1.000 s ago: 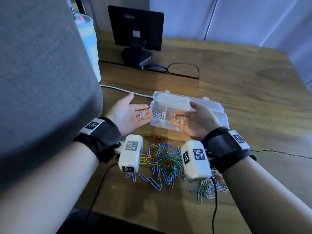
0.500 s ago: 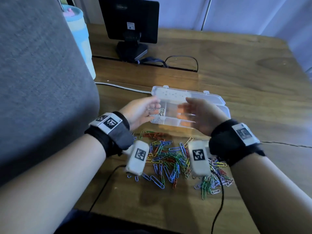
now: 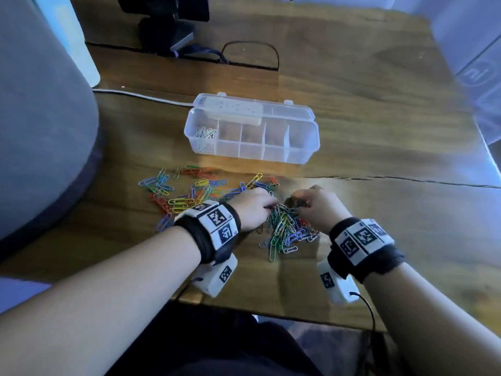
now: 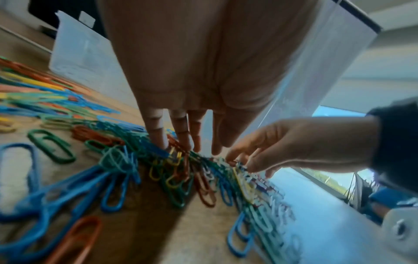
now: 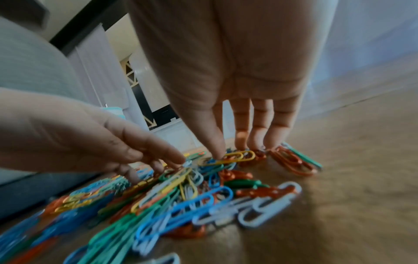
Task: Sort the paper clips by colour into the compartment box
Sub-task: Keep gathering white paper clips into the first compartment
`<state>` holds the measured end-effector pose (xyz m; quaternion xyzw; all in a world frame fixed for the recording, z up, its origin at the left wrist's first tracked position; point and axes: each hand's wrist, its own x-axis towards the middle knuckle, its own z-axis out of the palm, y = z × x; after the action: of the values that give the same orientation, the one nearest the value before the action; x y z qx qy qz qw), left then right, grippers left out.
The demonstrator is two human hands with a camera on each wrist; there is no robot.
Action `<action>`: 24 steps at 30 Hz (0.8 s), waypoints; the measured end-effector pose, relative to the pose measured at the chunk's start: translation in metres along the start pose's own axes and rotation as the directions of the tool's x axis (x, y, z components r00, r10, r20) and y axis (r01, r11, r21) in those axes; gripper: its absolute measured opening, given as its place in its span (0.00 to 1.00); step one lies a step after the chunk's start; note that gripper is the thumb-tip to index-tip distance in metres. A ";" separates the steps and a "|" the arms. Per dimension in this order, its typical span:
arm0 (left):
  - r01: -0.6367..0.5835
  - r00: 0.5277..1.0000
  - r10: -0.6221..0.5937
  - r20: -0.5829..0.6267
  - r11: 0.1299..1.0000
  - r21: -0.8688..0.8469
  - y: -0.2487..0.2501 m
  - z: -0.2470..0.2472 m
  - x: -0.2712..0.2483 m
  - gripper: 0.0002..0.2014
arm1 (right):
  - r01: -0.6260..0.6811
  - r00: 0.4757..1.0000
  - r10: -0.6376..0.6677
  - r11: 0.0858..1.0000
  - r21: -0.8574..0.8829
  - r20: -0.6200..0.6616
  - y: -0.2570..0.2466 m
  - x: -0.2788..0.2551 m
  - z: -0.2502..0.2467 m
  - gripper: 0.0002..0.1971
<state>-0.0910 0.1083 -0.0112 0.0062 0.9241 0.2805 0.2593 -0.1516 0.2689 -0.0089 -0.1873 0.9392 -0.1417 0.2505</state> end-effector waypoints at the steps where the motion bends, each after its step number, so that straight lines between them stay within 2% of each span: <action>1: 0.002 1.000 -0.001 -0.013 0.998 0.058 -0.001 0.006 0.004 0.21 | 0.008 1.000 -0.008 1.000 -0.001 -0.011 0.005 -0.003 0.003 0.16; 3: 0.020 0.998 -0.013 -0.057 0.993 0.114 -0.004 0.010 0.008 0.21 | 0.020 0.999 -0.019 1.000 0.023 -0.034 0.014 -0.006 0.005 0.19; 5: 0.047 0.991 -0.036 -0.128 0.995 0.085 -0.004 0.007 0.009 0.19 | 0.030 0.996 -0.028 0.999 0.033 -0.080 0.016 -0.009 0.002 0.17; 7: 0.100 0.969 -0.091 -0.231 0.995 0.030 -0.002 0.002 0.010 0.15 | 0.090 0.986 -0.078 0.992 0.083 -0.145 0.012 -0.008 -0.001 0.13; 9: 0.159 0.946 -0.151 -0.288 0.987 0.004 0.001 -0.001 0.014 0.10 | 0.161 0.977 -0.150 0.985 0.068 -0.153 0.002 -0.002 -0.001 0.11; 11: 0.220 0.943 -0.204 -0.264 0.975 0.034 0.009 -0.002 0.019 0.08 | 0.165 0.984 -0.164 0.986 0.018 -0.069 -0.010 0.005 0.002 0.10; 13: 0.265 0.940 -0.234 -0.250 0.959 0.098 0.014 -0.002 0.026 0.07 | 0.114 0.993 -0.115 0.992 -0.052 -0.005 -0.019 0.009 0.008 0.08; 15: 0.302 0.931 -0.267 -0.250 0.947 0.112 0.016 -0.001 0.032 0.07 | 0.072 0.997 -0.073 0.992 -0.103 -0.007 -0.020 0.012 0.012 0.07; 18: 0.345 0.921 -0.327 -0.212 0.937 0.052 0.012 -0.002 0.036 0.07 | 0.055 0.999 -0.055 0.995 -0.079 0.000 -0.013 0.016 0.014 0.07; 21: 0.364 0.912 -0.363 -0.190 0.931 -0.029 0.006 -0.003 0.033 0.05 | 0.079 0.997 -0.078 0.992 0.102 -0.016 -0.002 0.016 0.011 0.09; 24: 0.309 0.928 -0.311 -0.203 0.950 -0.042 0.004 -0.006 0.025 0.04 | 0.089 0.993 -0.053 0.927 0.365 -0.109 0.009 0.010 0.001 0.06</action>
<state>-0.1161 0.1120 -0.0169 -0.1704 0.9342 0.2393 0.2026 -0.1616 0.2730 -0.0172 -0.1637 0.8995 -0.3334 0.2301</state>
